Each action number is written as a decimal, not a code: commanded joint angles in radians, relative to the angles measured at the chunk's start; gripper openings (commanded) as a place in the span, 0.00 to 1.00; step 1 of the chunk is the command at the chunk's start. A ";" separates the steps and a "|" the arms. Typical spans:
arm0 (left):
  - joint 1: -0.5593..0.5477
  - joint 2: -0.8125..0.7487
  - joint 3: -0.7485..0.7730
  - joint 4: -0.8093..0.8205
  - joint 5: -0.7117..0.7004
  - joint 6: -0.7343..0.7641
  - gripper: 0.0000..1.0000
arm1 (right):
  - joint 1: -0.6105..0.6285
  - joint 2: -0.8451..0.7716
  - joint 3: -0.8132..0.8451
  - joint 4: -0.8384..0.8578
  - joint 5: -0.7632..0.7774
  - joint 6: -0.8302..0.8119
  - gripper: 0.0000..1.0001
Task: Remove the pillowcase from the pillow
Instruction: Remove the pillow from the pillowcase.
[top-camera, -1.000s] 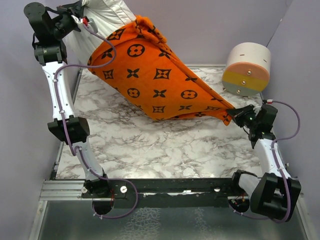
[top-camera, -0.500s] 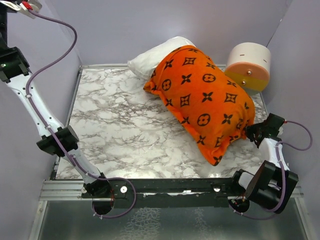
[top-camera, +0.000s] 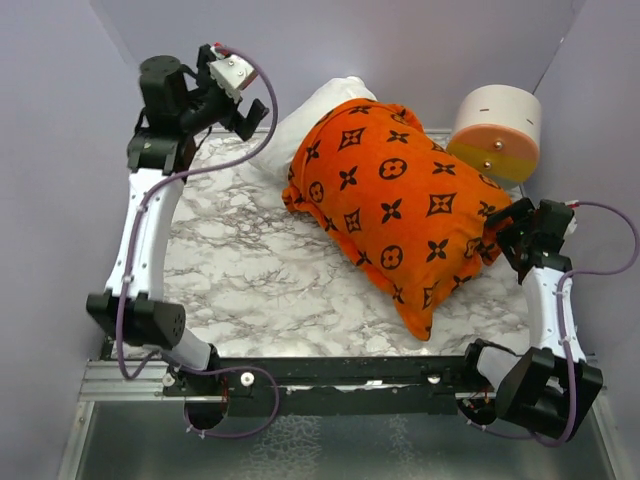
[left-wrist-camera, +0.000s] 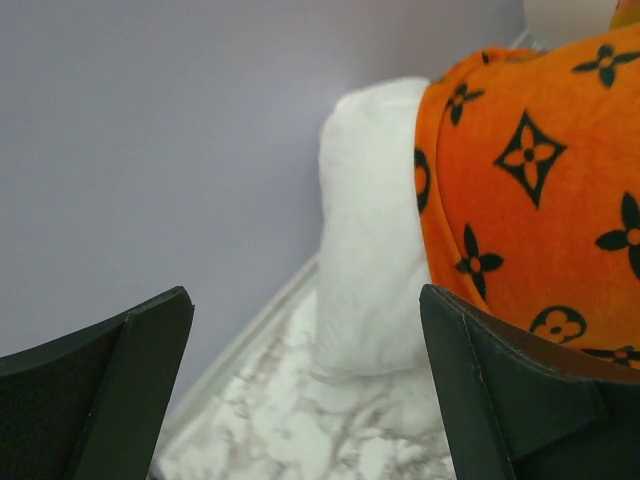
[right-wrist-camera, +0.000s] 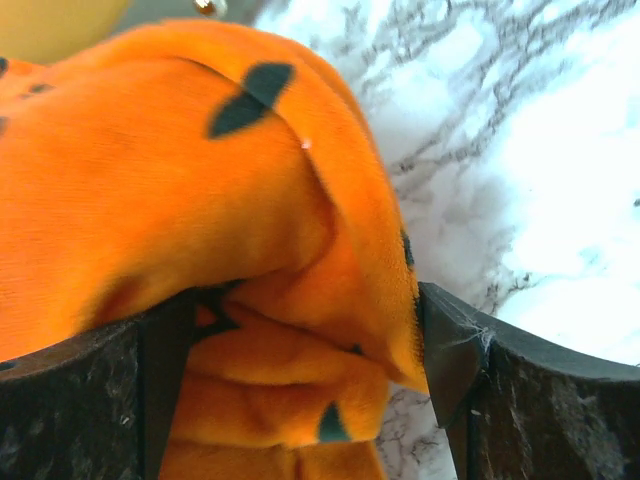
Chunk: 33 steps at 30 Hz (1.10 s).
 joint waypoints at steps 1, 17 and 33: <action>-0.004 0.240 0.107 -0.191 -0.110 -0.239 0.99 | 0.015 -0.035 0.107 -0.027 0.065 -0.024 0.89; 0.044 0.911 0.637 -0.390 0.022 -0.473 0.99 | 0.015 -0.125 -0.069 0.041 -0.078 0.018 0.94; 0.120 0.919 0.446 -0.452 0.424 -0.433 0.00 | 0.050 -0.123 0.002 0.036 -0.244 0.057 1.00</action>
